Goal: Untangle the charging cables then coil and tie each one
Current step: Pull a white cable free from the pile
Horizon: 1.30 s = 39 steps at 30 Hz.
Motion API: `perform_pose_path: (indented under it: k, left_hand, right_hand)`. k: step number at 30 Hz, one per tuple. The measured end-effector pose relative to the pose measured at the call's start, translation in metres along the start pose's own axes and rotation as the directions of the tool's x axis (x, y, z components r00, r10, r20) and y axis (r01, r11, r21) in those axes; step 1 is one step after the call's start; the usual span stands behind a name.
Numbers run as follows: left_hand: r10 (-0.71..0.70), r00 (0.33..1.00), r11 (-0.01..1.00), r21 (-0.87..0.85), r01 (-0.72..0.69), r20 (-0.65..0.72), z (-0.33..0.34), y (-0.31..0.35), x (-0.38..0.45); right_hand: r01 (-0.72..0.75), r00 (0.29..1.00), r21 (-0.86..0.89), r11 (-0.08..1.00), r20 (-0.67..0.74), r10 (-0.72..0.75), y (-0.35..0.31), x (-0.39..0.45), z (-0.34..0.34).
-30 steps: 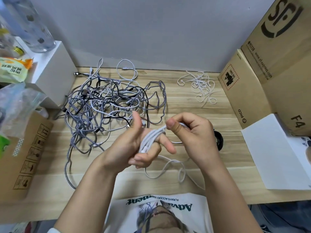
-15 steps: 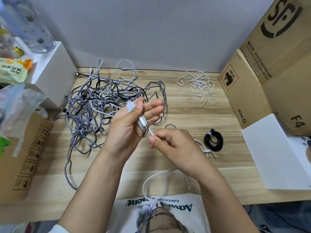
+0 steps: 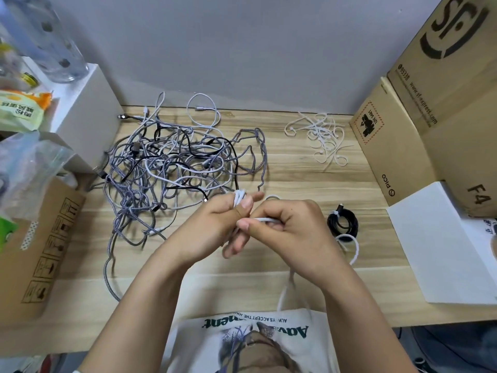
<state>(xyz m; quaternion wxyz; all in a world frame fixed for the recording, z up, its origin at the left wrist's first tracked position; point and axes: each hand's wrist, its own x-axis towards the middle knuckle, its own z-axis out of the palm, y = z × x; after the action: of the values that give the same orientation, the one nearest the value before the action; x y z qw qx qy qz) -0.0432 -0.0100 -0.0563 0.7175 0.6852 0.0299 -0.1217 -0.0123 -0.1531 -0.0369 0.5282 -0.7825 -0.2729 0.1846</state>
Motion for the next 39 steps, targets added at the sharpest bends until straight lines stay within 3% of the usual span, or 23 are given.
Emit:
perform_pose_path:
  k: [3, 6, 9, 11, 13, 16, 20, 21, 23, 24, 26, 29, 31, 34, 36, 39]
  left_hand:
    - [-0.076, 0.988, 0.997, -0.009, 0.078, 0.134, -0.004, -0.003, -0.002]
    - [-0.15, 0.924, 0.959, -0.174, 0.222, 0.352, -0.011, -0.004, -0.006]
    - [0.078, 0.799, 0.804, -0.512, 0.303, 0.596, -0.016, -0.008, -0.006]
    - [0.279, 0.701, 0.658, -0.662, 0.359, 0.657, -0.017, -0.008, -0.002]
    - [0.388, 0.691, 0.535, -0.759, 0.37, 0.61, -0.016, -0.002, 0.0]
    - [0.411, 0.822, 0.398, -0.889, 0.227, 0.394, -0.019, 0.009, 0.002]
    - [0.24, 0.969, 0.216, -0.976, -0.005, 0.049, -0.029, 0.016, 0.011]
    - [0.141, 0.986, 0.28, -0.952, -0.121, -0.084, -0.029, 0.015, 0.016]
    - [0.009, 0.923, 0.606, -0.732, -0.311, -0.385, -0.023, 0.006, 0.025]
    - [0.05, 0.886, 0.727, -0.591, -0.349, -0.461, -0.017, -0.003, 0.027]
    - [0.101, 0.886, 0.872, -0.389, -0.298, -0.453, -0.008, -0.014, 0.028]
    - [0.105, 0.933, 0.989, -0.059, -0.133, -0.344, -0.004, -0.021, 0.024]
    - [0.093, 0.971, 0.975, 0.217, -0.044, -0.221, -0.004, -0.02, 0.019]
    - [-0.089, 0.996, 0.926, 0.368, 0.083, 0.0, -0.004, -0.015, 0.013]
    - [-0.206, 0.97, 0.919, 0.367, 0.146, 0.132, -0.008, -0.015, 0.011]
    - [-0.223, 0.892, 0.972, 0.16, 0.173, 0.393, -0.015, -0.014, 0.007]
  right_hand:
    - [-0.02, 0.989, 0.052, 0.998, -0.147, 0.027, 0.001, 0.001, -0.001]
    - [-0.049, 0.977, 0.166, 0.985, -0.197, 0.082, 0.008, 0.003, -0.004]
    - [-0.014, 0.985, 0.208, 0.978, -0.168, 0.049, 0.01, 0.007, -0.005]
    - [0.004, 0.992, 0.234, 0.972, -0.123, 0.026, 0.009, 0.009, -0.005]
    - [-0.02, 0.994, 0.273, 0.962, -0.098, 0.048, 0.011, 0.01, -0.005]
    - [-0.127, 0.991, 0.275, 0.953, 0.007, 0.13, 0.021, 0.01, 0.003]
    - [-0.169, 0.965, -0.022, 0.985, 0.198, 0.17, 0.029, 0.005, 0.012]
    - [-0.164, 0.958, -0.069, 0.984, 0.228, 0.176, 0.028, 0.004, 0.012]
    - [-0.144, 0.951, -0.163, 0.976, 0.249, 0.182, 0.025, 0.003, 0.012]
    - [-0.117, 0.954, -0.243, 0.963, 0.241, 0.177, 0.024, 0.003, 0.012]
    - [-0.074, 0.967, -0.366, 0.928, 0.202, 0.157, 0.022, 0.003, 0.011]
    - [-0.074, 0.98, -0.371, 0.925, 0.144, 0.136, 0.022, 0.002, 0.004]
    - [-0.091, 0.985, -0.349, 0.933, 0.109, 0.137, 0.02, 0.001, -0.003]
    - [-0.123, 0.99, -0.29, 0.949, 0.029, 0.137, 0.021, 0.0, -0.012]
    - [-0.137, 0.99, -0.264, 0.955, -0.023, 0.136, 0.021, -0.001, -0.014]
    - [-0.136, 0.985, -0.102, 0.986, -0.124, 0.123, 0.021, 0.0, -0.013]
